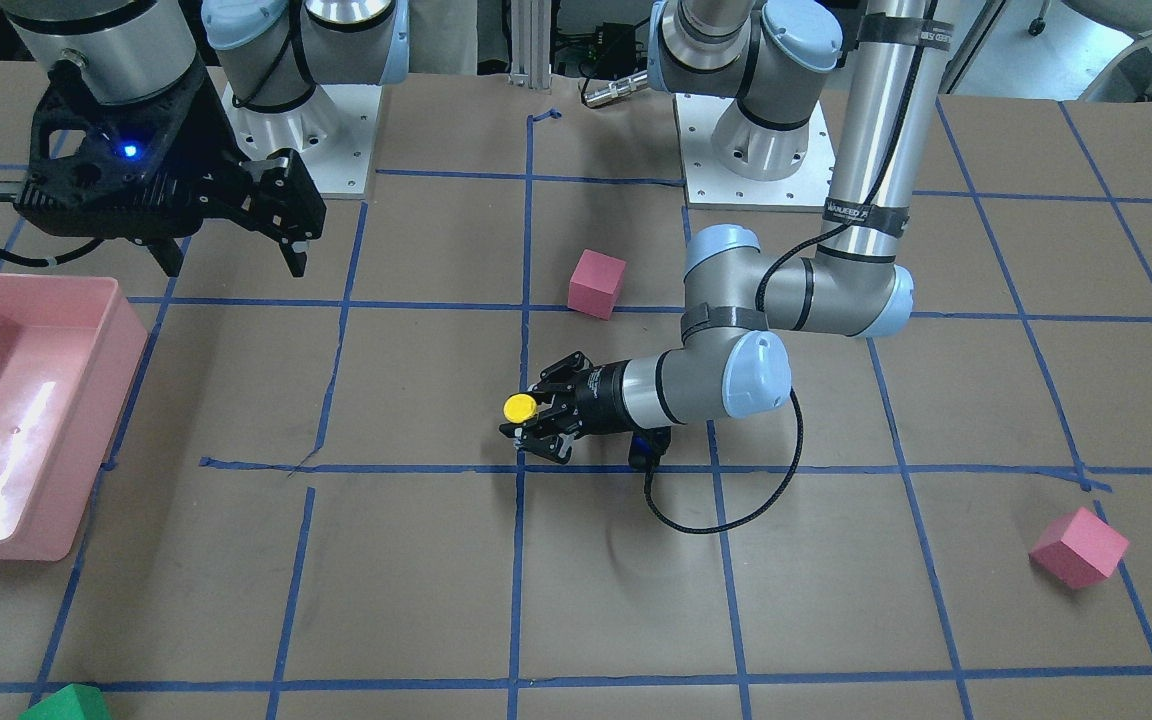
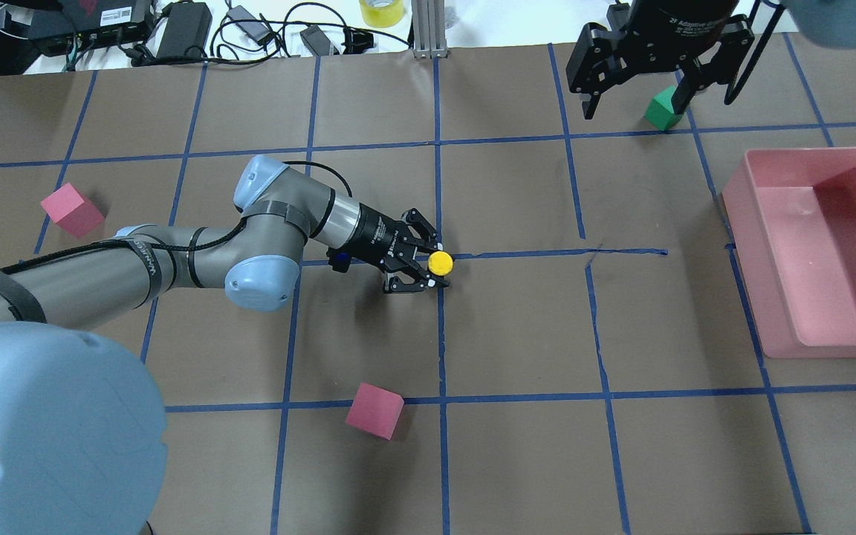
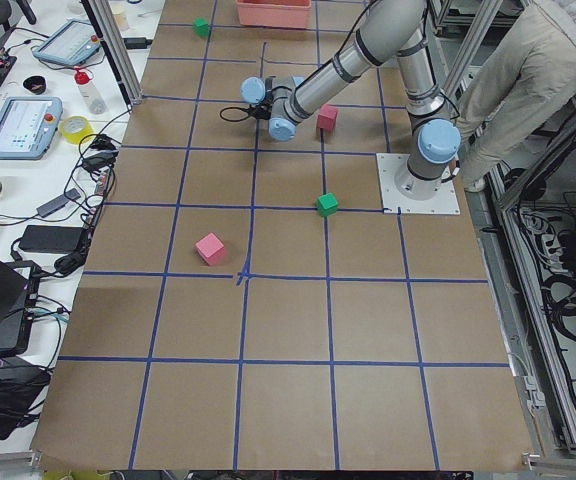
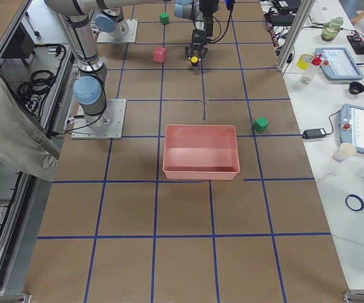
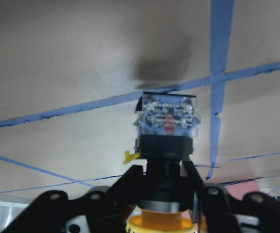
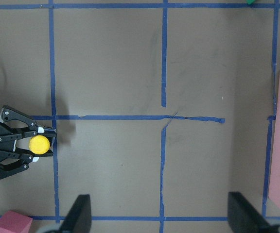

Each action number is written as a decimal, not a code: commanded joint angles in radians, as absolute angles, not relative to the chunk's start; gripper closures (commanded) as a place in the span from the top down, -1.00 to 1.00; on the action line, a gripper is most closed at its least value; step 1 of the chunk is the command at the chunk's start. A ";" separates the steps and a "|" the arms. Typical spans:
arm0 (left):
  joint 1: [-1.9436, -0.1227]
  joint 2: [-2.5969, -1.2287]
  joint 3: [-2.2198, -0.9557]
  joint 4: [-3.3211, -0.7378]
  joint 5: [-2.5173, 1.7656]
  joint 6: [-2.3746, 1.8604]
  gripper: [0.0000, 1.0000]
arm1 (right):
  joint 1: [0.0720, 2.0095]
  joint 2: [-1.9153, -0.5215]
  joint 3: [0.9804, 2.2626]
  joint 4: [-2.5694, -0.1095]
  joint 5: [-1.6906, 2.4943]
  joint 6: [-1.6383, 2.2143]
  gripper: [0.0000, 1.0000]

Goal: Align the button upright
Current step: 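Lower the switch onto the table with the left gripper, cap up, then open the left gripper and withdraw it from the upright switch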

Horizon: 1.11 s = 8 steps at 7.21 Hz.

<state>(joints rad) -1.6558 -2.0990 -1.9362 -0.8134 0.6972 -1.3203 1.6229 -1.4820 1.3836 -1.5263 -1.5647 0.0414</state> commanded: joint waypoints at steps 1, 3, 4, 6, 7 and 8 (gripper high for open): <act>-1.655 -2.100 -1.928 -0.816 0.775 -1.322 1.00 | 1.623 -1.482 1.384 -1.526 -1.565 0.041 1.00; -1.655 -2.094 -1.907 -0.816 0.901 -1.321 1.00 | 1.623 -1.483 1.384 -1.526 -1.565 0.041 1.00; -1.654 -2.091 -1.878 -0.819 0.961 -1.327 1.00 | 1.623 -1.483 1.384 -1.526 -1.565 0.041 1.00; -1.619 -2.054 -1.803 -0.865 1.152 -1.277 1.00 | 1.623 -1.483 1.384 -1.526 -1.565 0.040 1.00; -1.586 -2.028 -1.760 -0.911 1.190 -1.099 1.00 | 1.623 -1.483 1.384 -1.526 -1.565 0.040 1.00; -1.553 -1.991 -1.715 -1.001 1.259 -0.913 1.00 | 1.623 -1.483 1.384 -1.526 -1.565 0.040 1.00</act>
